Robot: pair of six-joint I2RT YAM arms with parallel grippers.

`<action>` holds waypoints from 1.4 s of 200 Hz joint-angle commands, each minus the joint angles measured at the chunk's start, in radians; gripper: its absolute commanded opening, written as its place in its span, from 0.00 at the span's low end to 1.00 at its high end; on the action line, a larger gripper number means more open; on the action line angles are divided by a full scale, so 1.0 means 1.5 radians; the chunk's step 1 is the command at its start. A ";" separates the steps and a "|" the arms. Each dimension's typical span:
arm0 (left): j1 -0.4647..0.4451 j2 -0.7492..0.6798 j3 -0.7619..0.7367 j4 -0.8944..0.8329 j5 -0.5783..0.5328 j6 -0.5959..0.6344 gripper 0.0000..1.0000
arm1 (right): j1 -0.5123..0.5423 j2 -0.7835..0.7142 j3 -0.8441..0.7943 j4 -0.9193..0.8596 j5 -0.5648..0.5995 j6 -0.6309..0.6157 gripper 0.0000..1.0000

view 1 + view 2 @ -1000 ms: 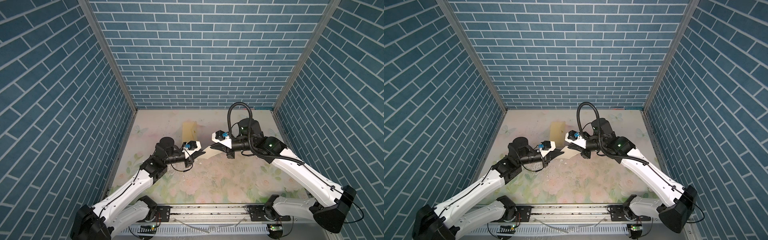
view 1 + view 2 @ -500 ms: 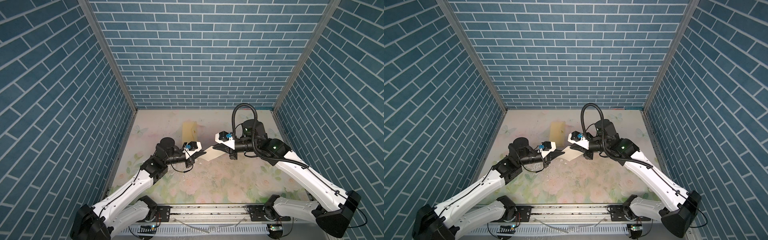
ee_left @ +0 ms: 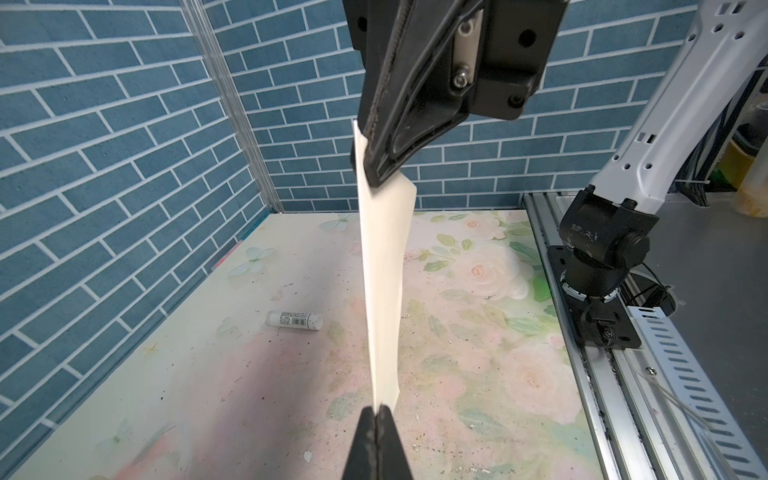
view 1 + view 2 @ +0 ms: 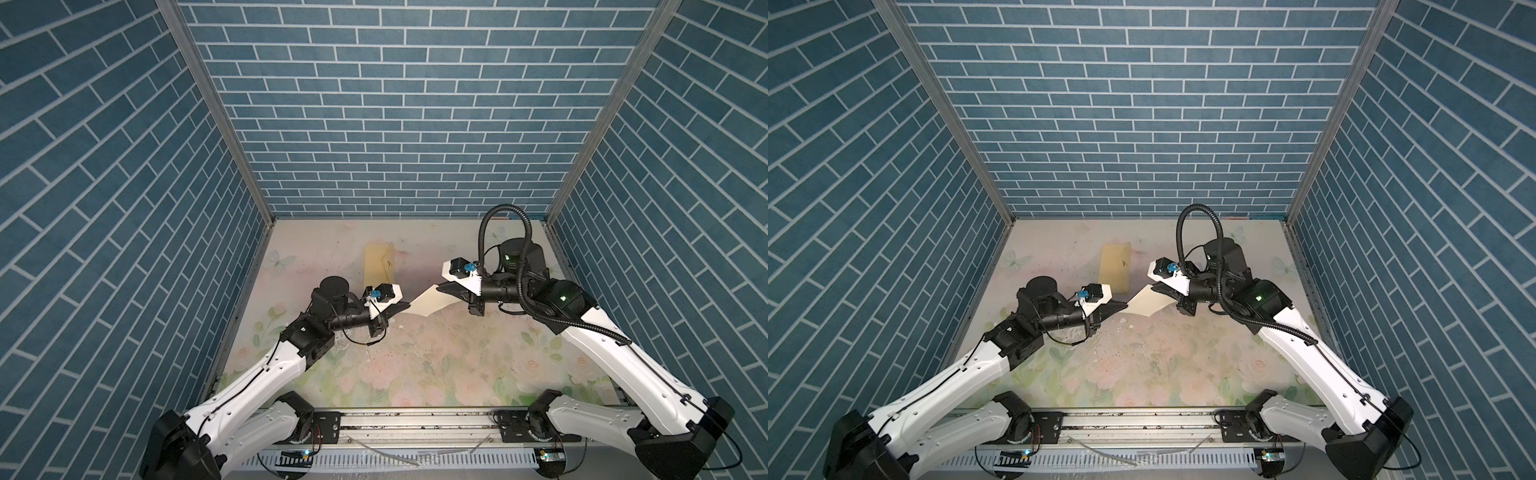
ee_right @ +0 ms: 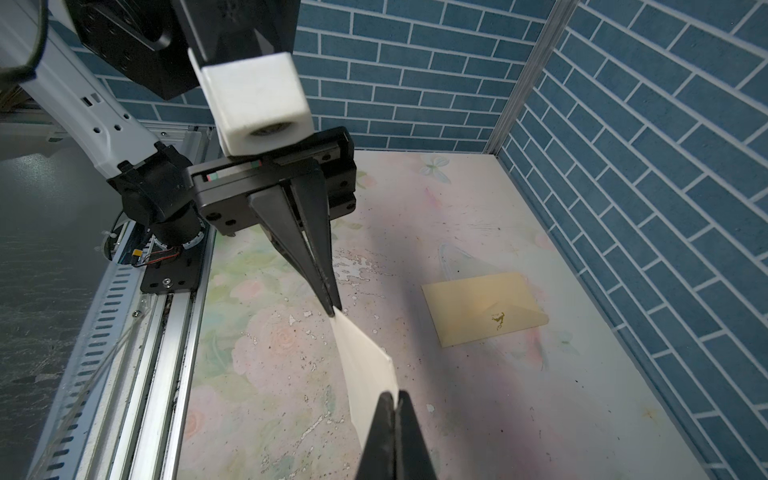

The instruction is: Place the letter into the envelope and seal it

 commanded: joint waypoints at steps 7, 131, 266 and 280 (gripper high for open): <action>0.002 -0.008 -0.014 -0.015 -0.008 0.002 0.07 | -0.010 -0.019 -0.017 -0.004 0.009 -0.025 0.00; 0.002 -0.003 -0.021 -0.010 -0.024 0.003 0.18 | -0.011 -0.024 -0.018 -0.004 -0.007 -0.021 0.00; 0.002 -0.005 -0.008 -0.035 -0.051 0.021 0.17 | -0.011 -0.013 -0.016 -0.013 -0.035 -0.018 0.00; 0.003 -0.010 0.004 -0.042 -0.060 0.021 0.33 | -0.011 -0.005 -0.012 -0.020 -0.045 -0.017 0.00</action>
